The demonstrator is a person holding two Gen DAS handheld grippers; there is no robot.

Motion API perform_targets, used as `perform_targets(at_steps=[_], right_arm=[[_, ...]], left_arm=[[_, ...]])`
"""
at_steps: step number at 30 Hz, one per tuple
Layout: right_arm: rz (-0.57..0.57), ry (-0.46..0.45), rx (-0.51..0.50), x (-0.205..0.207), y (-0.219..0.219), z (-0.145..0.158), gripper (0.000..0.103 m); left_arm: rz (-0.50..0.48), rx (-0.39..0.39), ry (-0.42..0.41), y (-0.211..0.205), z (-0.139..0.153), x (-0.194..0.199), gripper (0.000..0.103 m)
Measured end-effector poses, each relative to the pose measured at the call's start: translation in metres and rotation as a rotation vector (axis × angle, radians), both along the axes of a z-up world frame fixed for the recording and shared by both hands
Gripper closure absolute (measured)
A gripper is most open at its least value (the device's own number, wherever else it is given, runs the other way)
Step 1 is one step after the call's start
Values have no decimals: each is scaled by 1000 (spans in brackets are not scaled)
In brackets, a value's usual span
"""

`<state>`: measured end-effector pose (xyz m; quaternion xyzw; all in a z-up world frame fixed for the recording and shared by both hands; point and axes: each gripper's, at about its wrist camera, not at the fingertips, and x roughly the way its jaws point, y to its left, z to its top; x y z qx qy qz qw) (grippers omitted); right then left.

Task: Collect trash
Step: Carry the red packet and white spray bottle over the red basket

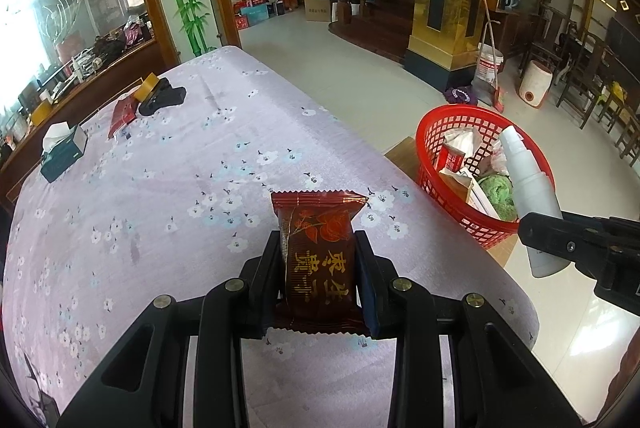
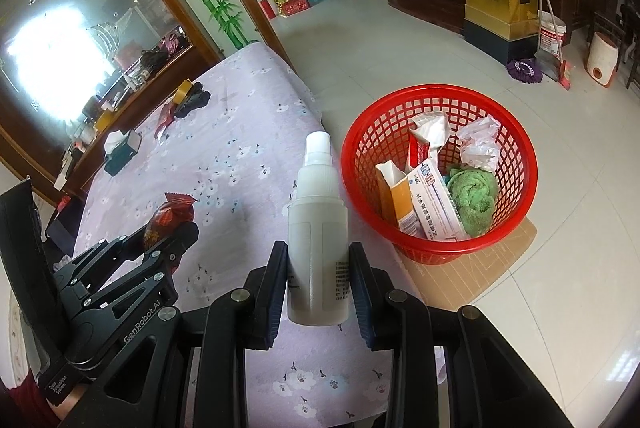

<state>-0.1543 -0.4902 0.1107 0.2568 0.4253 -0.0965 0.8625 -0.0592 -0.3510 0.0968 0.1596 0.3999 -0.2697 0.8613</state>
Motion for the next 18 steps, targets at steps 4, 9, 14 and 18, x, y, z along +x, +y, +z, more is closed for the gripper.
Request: perform_targets(at_steps=[4, 9, 14, 18], right_arm=[[0, 3, 2, 2, -1, -1, 70], [-1, 3, 5, 3, -4, -2, 70], [-4, 8, 8, 4, -8, -4, 70], [-5, 15, 10, 6, -11, -5, 70]], left_arm=[[-1, 2, 3, -1, -1, 1, 71], [-2, 4, 5, -3, -3, 2, 71], [-2, 8, 11, -7, -5, 3, 71], [-1, 11, 17, -11, -8, 6, 71]])
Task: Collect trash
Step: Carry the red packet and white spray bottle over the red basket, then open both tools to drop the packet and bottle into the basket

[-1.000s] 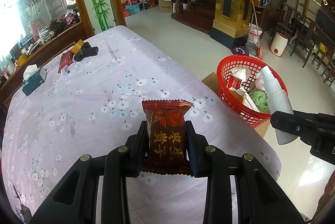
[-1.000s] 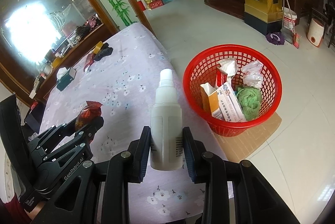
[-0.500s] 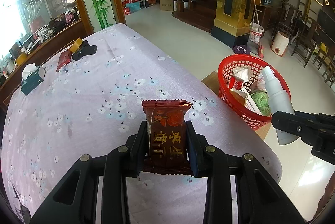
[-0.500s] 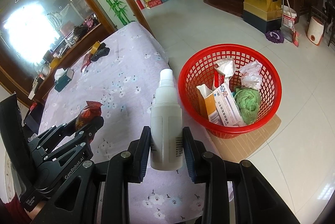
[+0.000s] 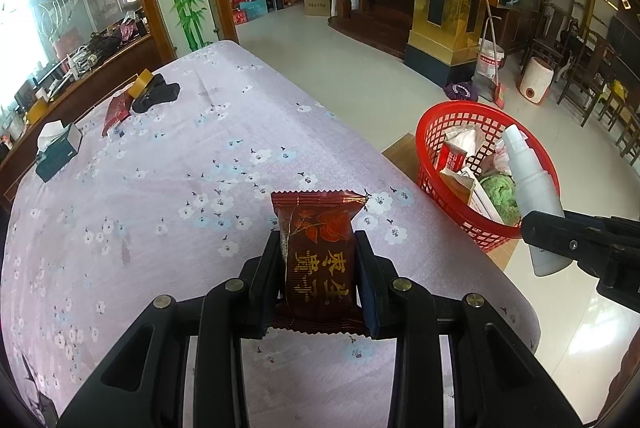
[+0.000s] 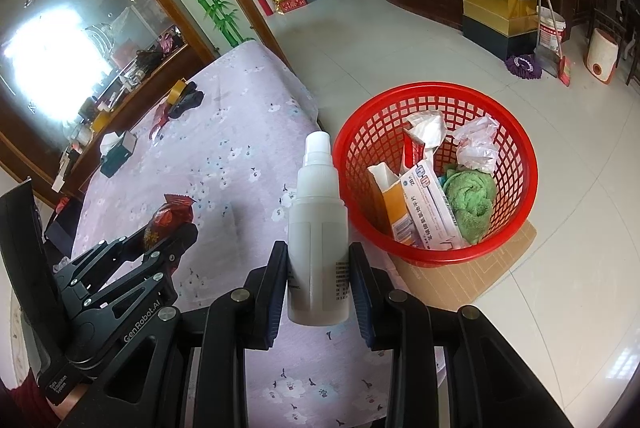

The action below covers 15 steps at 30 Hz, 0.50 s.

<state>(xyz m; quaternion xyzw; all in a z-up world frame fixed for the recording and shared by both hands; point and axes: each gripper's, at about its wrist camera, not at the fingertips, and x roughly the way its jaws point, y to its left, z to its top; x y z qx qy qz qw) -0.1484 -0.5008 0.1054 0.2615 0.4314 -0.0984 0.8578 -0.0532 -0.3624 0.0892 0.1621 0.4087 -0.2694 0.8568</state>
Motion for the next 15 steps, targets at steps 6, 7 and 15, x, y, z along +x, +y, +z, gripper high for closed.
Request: perform_targets(at_steps=[6, 7, 15], right_arm=[[-4, 5, 4, 3, -3, -2, 70], [-4, 6, 4, 4, -4, -2, 70], [-35, 9, 10, 4, -22, -4, 70]], left_arm=[[0, 6, 8, -5, -3, 2, 71], [-1, 7, 10, -6, -3, 3, 71], [-46, -22, 37, -26, 3, 9, 71]])
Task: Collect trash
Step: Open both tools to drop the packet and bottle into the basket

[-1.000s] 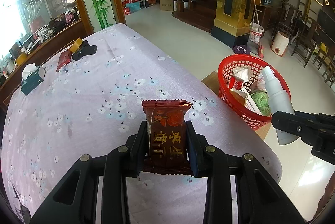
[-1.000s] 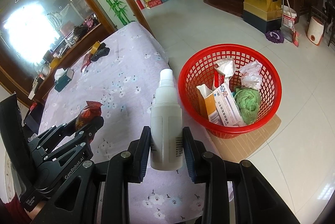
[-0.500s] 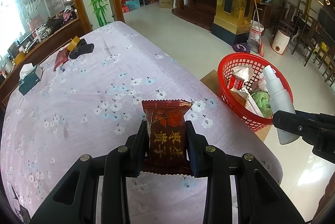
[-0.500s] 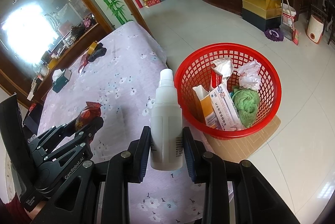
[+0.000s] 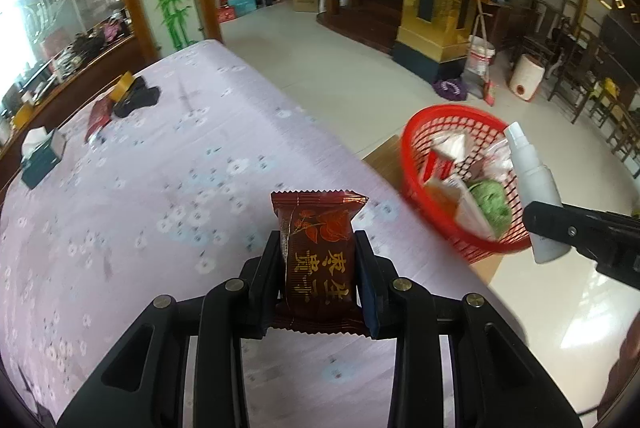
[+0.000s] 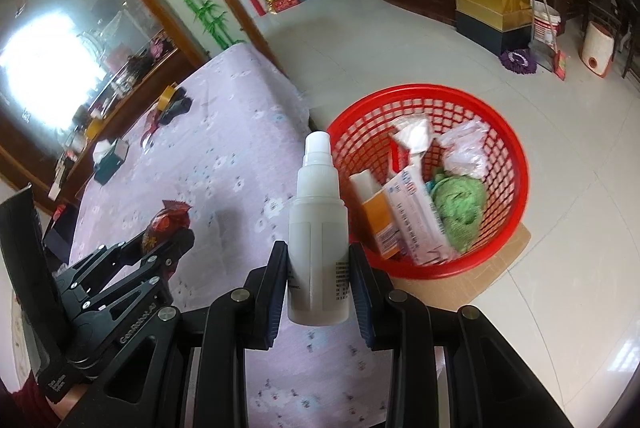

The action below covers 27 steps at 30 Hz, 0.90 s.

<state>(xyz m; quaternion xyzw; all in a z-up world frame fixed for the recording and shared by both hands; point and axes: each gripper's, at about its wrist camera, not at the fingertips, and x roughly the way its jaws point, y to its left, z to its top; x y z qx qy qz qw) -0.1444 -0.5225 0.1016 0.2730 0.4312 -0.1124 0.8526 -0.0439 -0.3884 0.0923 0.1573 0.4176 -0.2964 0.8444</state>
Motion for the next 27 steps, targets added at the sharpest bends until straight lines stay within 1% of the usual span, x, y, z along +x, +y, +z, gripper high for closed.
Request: perform_targets(at_steps=[5, 8, 9, 12, 15, 16, 18, 19, 20, 22, 23, 25, 27], right_arm=[[-65, -2, -1, -5, -35, 4, 70], [-99, -7, -5, -7, -55, 8, 70], [-107, -9, -5, -7, -61, 9, 70], [-127, -16, -13, -6, -79, 14, 70], [-137, -16, -12, -4, -90, 15, 70], [-141, -15, -15, -3, -93, 15, 70], [-142, -5, -22, 3, -102, 12, 70], [-147, 1, -20, 5, -105, 10, 70], [-156, 8, -14, 8, -110, 6, 63], [-163, 13, -2, 9, -117, 2, 55], [-172, 5, 2, 5, -119, 3, 55], [-166, 1, -7, 1, -119, 6, 55], [-171, 1, -29, -6, -117, 8, 54]], left_arm=[[-76, -54, 51, -30, 13, 4, 70], [-120, -74, 61, -55, 22, 4, 70], [-141, -86, 76, -65, 25, 4, 70], [-169, -111, 115, -88, 25, 6, 70], [-183, -102, 110, -110, 18, 8, 70], [-189, -100, 122, -118, 13, 10, 70], [-190, -93, 147, -129, 4, 14, 62], [-188, -86, 155, -133, 0, 15, 52], [-183, -80, 157, -134, -3, 16, 50], [-176, -83, 146, -132, -2, 14, 48], [-178, -88, 138, -129, -1, 12, 44], [-170, -84, 101, -122, 6, 6, 37], [-164, -99, 52, -110, 15, -2, 36]])
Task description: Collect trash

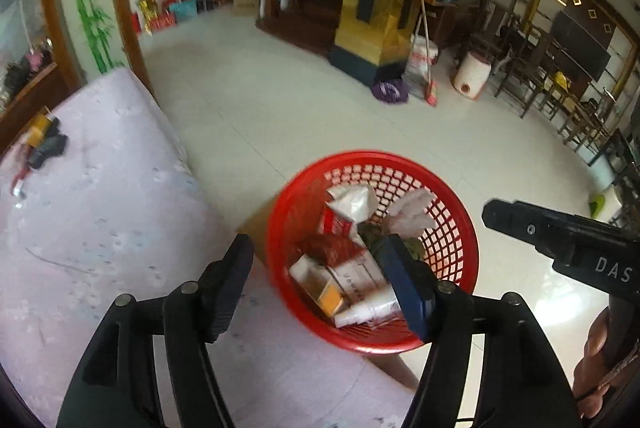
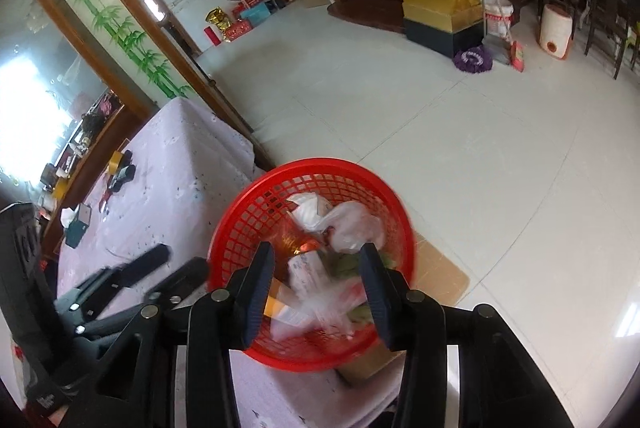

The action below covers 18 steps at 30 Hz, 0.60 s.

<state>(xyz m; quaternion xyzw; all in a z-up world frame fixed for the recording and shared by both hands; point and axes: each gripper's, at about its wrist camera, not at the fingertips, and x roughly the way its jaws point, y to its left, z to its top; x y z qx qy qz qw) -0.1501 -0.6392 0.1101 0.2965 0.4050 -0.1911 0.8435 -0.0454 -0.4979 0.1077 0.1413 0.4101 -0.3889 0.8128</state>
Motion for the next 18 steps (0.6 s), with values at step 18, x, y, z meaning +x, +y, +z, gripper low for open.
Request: perform_targets(at_steps=[18], right_arm=[[-112, 67, -378, -86, 134, 55, 16]], left_arm=[[-10, 25, -247, 138, 33, -64, 6]])
